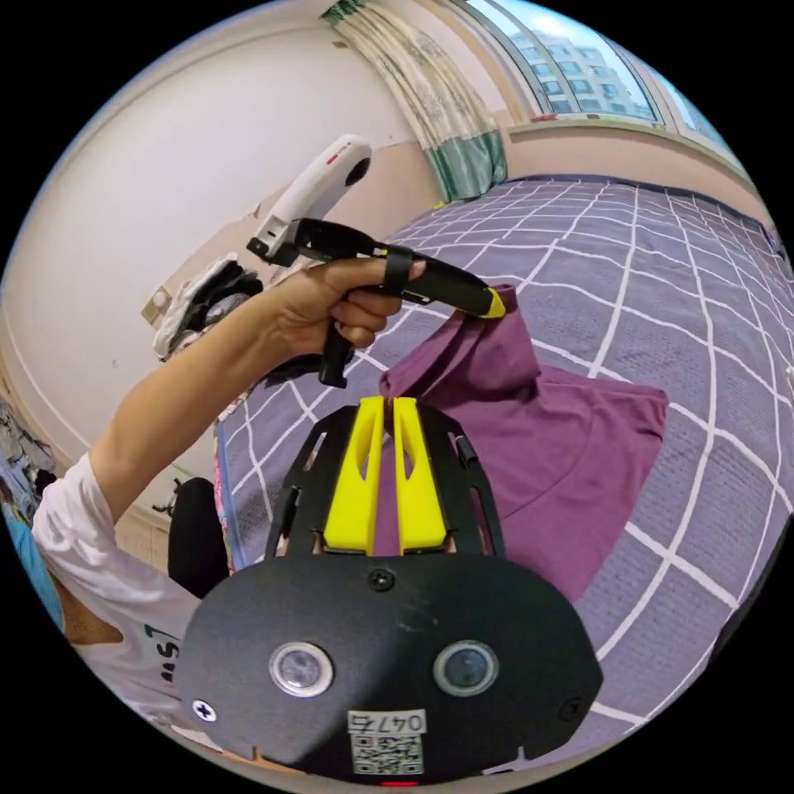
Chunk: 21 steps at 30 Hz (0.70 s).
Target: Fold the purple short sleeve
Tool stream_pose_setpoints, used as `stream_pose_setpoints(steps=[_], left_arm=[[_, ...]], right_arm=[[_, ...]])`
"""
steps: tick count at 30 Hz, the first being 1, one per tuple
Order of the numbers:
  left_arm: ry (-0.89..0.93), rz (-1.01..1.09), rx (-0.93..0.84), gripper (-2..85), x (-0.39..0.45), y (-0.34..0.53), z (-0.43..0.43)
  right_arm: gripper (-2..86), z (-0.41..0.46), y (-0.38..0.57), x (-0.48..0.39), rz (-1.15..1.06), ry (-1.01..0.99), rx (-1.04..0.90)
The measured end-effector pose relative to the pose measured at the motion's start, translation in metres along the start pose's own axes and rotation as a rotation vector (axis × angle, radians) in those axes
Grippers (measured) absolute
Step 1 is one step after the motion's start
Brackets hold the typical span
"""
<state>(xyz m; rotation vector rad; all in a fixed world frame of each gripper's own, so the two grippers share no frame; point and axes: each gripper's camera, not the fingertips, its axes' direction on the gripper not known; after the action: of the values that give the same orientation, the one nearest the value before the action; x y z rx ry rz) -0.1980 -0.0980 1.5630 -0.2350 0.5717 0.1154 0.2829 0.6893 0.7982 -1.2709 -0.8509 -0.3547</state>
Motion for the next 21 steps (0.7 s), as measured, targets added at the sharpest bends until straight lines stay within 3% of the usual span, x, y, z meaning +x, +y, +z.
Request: stream_pose_setpoints(steps=[7, 14, 18, 21], left_arm=[[0.234, 0.054, 0.095, 0.2, 0.024, 0.019, 0.002], [0.152, 0.163, 0.059, 4.9, 0.098, 0.024, 0.054], [0.117, 0.125, 0.048, 14.6, 0.110, 0.025, 0.073], [0.079, 0.150, 0.041, 15.2, 0.118, 0.023, 0.055]], right_arm=[[0.2, -0.023, 0.038, 0.010, 0.103, 0.208, 0.061], [1.5, -0.027, 0.107, 0.044, 0.291, 0.277, 0.052], [5.6, -0.006, 0.125, 0.043, 0.284, 0.281, -0.056], [5.8, -0.004, 0.138, 0.034, 0.247, 0.278, -0.085]])
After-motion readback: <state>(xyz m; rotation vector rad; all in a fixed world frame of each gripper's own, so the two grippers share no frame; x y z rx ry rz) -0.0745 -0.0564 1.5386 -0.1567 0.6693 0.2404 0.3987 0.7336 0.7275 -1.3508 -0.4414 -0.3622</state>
